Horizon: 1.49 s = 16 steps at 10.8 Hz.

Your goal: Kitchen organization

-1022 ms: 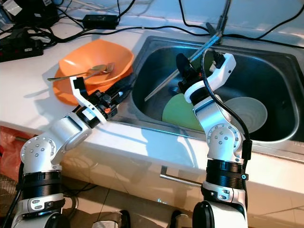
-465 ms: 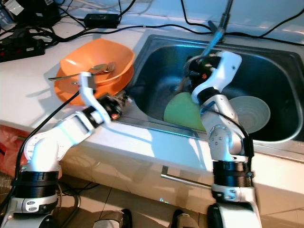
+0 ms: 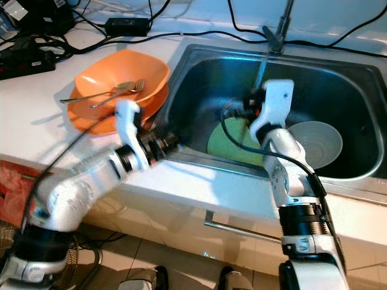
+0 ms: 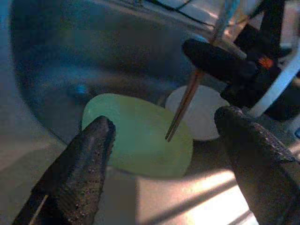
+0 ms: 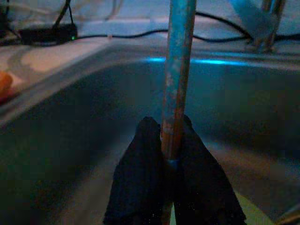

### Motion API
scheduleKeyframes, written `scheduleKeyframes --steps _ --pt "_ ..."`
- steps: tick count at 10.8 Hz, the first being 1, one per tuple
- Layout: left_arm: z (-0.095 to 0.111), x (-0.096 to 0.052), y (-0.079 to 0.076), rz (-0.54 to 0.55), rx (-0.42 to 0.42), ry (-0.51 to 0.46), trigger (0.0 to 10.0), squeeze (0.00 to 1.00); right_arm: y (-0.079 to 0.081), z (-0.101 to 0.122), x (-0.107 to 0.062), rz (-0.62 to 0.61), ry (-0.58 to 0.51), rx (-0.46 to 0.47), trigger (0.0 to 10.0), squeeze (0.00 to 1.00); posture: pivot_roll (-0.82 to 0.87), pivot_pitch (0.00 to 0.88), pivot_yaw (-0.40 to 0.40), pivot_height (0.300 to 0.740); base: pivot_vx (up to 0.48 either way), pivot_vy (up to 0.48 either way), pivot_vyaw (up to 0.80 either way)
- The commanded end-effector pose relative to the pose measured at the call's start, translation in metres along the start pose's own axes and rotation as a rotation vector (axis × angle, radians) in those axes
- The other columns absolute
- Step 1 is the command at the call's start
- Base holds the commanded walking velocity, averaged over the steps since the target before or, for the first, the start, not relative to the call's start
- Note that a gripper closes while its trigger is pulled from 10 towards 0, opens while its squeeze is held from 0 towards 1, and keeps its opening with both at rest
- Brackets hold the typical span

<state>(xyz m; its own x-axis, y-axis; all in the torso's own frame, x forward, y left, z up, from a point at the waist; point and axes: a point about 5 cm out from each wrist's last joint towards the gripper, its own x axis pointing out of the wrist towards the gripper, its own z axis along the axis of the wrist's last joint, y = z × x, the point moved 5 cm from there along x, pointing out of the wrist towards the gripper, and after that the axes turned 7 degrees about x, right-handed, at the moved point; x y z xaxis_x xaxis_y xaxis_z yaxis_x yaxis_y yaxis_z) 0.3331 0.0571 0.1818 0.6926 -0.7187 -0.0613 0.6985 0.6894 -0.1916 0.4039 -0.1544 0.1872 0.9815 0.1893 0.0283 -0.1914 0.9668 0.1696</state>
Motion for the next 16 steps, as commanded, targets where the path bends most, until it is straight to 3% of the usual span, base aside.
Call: scheduleKeyframes --steps 1,2,3,4,5,10,14,15,16 --pt "-0.002 -0.002 -0.007 -0.035 0.062 0.010 10.0 1.00 0.001 0.001 0.000 0.014 -0.011 -0.013 0.0 0.00 0.08 0.142 0.062 0.740 0.000 0.000 0.00" --pt "-0.004 -0.003 -0.015 -0.079 0.073 0.020 10.0 1.00 0.002 -0.003 0.001 0.020 0.014 -0.050 3.8 0.00 0.08 0.142 0.062 0.740 0.000 0.000 0.00" --pt "-0.007 -0.003 -0.020 -0.102 0.099 0.031 10.0 1.00 0.000 -0.008 0.002 0.012 0.036 -0.064 10.0 0.00 0.08 0.141 0.063 0.740 0.000 0.000 0.00" --pt "-0.009 -0.003 -0.021 -0.106 0.113 0.036 10.0 1.00 -0.001 -0.013 0.003 0.008 0.056 -0.080 10.0 0.69 0.08 0.142 0.065 0.740 0.000 0.000 0.00" --pt "-0.010 -0.003 -0.021 -0.108 0.113 0.033 10.0 1.00 0.000 -0.015 0.003 0.013 0.062 -0.081 10.0 1.00 0.08 0.141 0.065 0.740 0.000 0.000 0.00" --pt "-0.012 -0.003 -0.020 -0.102 0.140 0.035 10.0 1.00 0.003 -0.018 0.002 0.021 0.061 -0.069 10.0 1.00 0.08 0.135 0.073 0.740 0.000 0.000 0.00" --pt "0.011 0.002 -0.010 -0.019 0.248 -0.032 10.0 1.00 0.000 -0.008 0.005 0.007 0.021 -0.095 10.0 1.00 0.08 0.128 0.070 0.740 0.000 0.000 0.00" --pt "0.011 0.002 -0.008 -0.014 0.247 -0.032 10.0 1.00 0.014 0.005 0.005 0.069 -0.045 -0.112 10.0 1.00 0.08 0.127 0.071 0.740 0.000 0.000 0.00" --pt "0.008 0.002 -0.009 -0.018 0.251 -0.025 10.0 1.00 0.019 0.005 0.005 0.096 -0.041 -0.161 10.0 1.00 0.08 0.126 0.072 0.740 0.000 0.000 0.00"
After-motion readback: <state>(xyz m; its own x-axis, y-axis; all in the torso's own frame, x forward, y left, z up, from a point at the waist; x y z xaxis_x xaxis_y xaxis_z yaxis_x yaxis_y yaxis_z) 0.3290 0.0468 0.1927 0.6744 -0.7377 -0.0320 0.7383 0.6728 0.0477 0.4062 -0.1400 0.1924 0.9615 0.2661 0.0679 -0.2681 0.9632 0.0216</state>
